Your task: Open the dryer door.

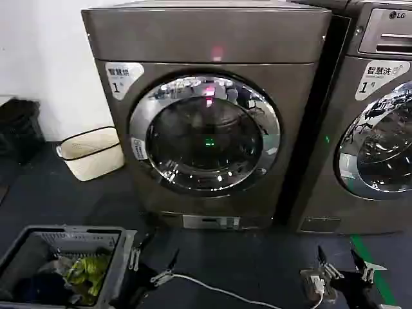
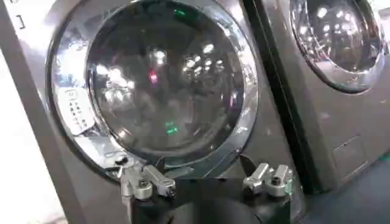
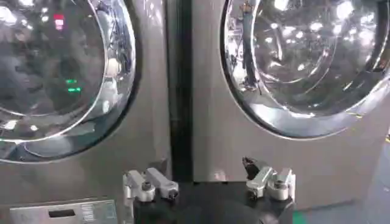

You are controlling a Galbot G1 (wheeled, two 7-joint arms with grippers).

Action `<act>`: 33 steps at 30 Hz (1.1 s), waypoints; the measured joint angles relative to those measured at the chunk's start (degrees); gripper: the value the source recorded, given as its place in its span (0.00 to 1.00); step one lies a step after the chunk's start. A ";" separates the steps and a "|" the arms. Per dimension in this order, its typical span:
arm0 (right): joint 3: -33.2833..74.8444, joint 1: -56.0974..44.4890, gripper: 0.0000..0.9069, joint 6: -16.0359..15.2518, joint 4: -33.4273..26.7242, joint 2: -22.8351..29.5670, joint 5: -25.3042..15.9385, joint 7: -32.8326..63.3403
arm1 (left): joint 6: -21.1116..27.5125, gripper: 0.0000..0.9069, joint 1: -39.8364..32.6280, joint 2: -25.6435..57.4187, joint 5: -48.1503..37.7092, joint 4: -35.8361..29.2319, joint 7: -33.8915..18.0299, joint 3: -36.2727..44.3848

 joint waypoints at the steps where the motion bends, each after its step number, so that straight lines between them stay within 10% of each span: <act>1: -0.19 0.13 1.00 0.44 0.09 -0.27 0.19 -0.59 | -0.02 1.00 0.03 0.01 0.01 -0.05 0.00 0.00; 11: -5.41 4.71 1.00 9.48 -2.40 -8.51 0.11 -5.97 | -0.18 1.00 1.02 0.63 0.07 -1.55 0.12 -0.09; 33: -29.83 37.23 1.00 13.54 -18.76 -28.83 6.89 -10.11 | -3.22 1.00 5.63 -0.84 0.68 -4.78 0.59 -2.85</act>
